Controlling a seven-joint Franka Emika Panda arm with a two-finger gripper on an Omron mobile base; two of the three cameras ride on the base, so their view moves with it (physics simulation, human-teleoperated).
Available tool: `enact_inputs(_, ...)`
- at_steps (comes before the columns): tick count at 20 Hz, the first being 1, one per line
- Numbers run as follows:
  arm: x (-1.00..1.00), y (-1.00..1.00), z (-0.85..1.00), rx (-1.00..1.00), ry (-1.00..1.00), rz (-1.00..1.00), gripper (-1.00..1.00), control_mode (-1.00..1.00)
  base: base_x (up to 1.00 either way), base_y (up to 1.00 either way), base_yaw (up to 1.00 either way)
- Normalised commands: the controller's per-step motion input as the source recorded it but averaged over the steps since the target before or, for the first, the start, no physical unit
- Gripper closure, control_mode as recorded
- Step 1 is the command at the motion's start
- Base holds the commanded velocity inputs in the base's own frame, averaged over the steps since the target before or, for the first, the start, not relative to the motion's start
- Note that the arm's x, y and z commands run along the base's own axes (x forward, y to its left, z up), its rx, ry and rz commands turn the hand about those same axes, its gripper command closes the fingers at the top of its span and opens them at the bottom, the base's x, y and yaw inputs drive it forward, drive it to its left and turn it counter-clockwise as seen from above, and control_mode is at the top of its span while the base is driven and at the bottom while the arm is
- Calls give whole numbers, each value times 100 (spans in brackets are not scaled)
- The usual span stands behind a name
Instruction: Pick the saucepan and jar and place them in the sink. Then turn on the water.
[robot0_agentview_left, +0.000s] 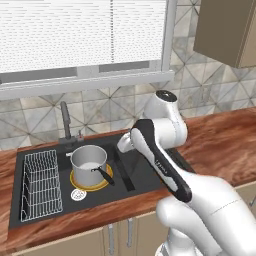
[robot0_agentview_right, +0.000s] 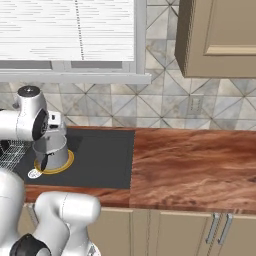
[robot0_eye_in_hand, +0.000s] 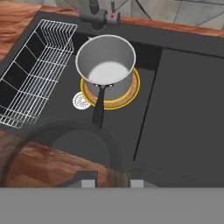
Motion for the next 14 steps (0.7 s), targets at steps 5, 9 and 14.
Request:
enact_inputs(5, 60, 20, -15, -12, 0, 0, 100, -100, 0, 0, 0)
enact_inputs(9, 52, 0, -26, -4, -4, -5, 100, -100, 0, 0, 0)
enact_inputs(14, 61, 36, -22, 0, -6, 0, 100, -100, 0, 0, 0)
